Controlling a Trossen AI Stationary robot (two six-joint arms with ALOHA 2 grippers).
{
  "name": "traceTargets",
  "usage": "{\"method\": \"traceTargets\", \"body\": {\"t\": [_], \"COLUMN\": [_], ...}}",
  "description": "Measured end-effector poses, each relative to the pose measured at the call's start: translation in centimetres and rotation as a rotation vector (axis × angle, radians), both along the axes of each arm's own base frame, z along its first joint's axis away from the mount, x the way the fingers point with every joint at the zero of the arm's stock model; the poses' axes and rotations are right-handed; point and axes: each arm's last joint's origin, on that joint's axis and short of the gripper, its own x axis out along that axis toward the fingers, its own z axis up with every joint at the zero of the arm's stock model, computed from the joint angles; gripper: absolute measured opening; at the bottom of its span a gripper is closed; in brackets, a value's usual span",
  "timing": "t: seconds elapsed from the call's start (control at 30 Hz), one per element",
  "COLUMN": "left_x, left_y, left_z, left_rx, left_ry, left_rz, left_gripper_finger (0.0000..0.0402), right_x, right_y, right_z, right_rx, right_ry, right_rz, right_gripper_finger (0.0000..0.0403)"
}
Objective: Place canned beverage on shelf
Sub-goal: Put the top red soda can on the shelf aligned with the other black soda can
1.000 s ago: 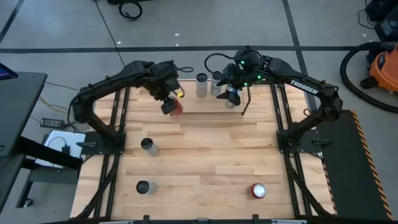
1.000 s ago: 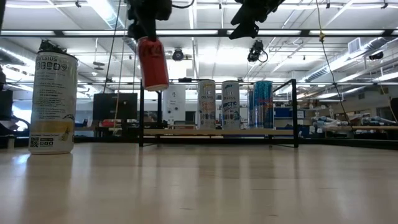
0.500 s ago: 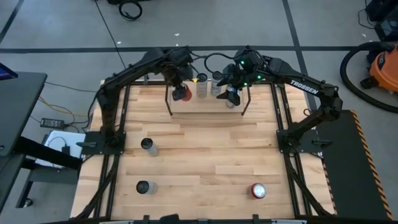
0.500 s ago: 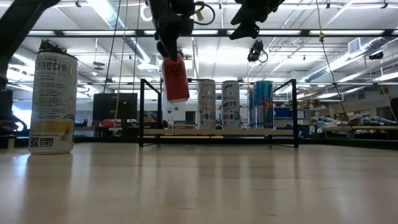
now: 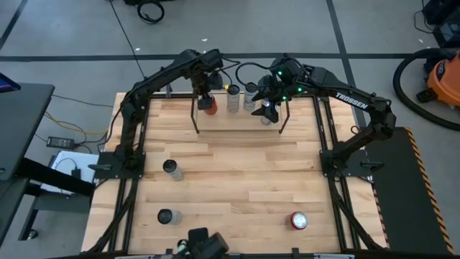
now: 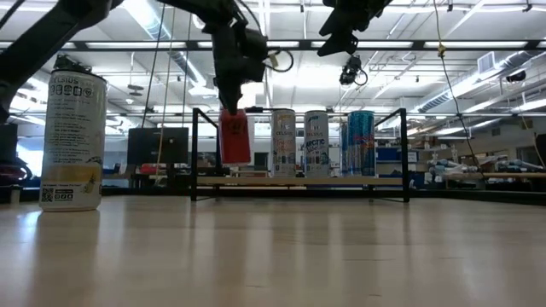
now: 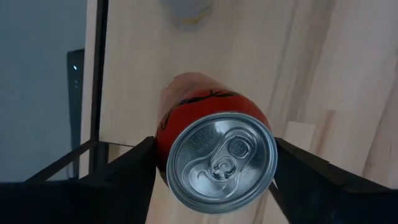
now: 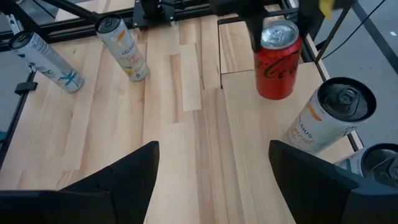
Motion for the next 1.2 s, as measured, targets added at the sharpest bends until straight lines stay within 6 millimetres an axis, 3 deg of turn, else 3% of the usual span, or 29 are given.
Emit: {"method": "traceTargets", "body": {"t": [0.13,0.9,1.2], "left_x": [-0.3,0.4,0.4], "left_y": [1.2,1.0,2.1], "left_z": [-1.0,-1.0,-2.4], "left_rx": [-0.031,-0.003,-0.036], "left_ry": [0.005,-0.022,-0.007], "left_rz": [-0.003,-0.07,-0.041], "left_gripper_finger": [0.0277,0.0282,0.0283], "right_x": [0.0,0.0,0.0], "right_y": [0.0,0.0,0.0], "right_z": [0.0,0.0,0.0], "right_rx": [0.0,0.001,0.001], "right_ry": [0.0,0.0,0.001], "right_rz": [0.0,0.0,0.0], "right_gripper_finger": [0.0312,0.0312,0.0312]}}
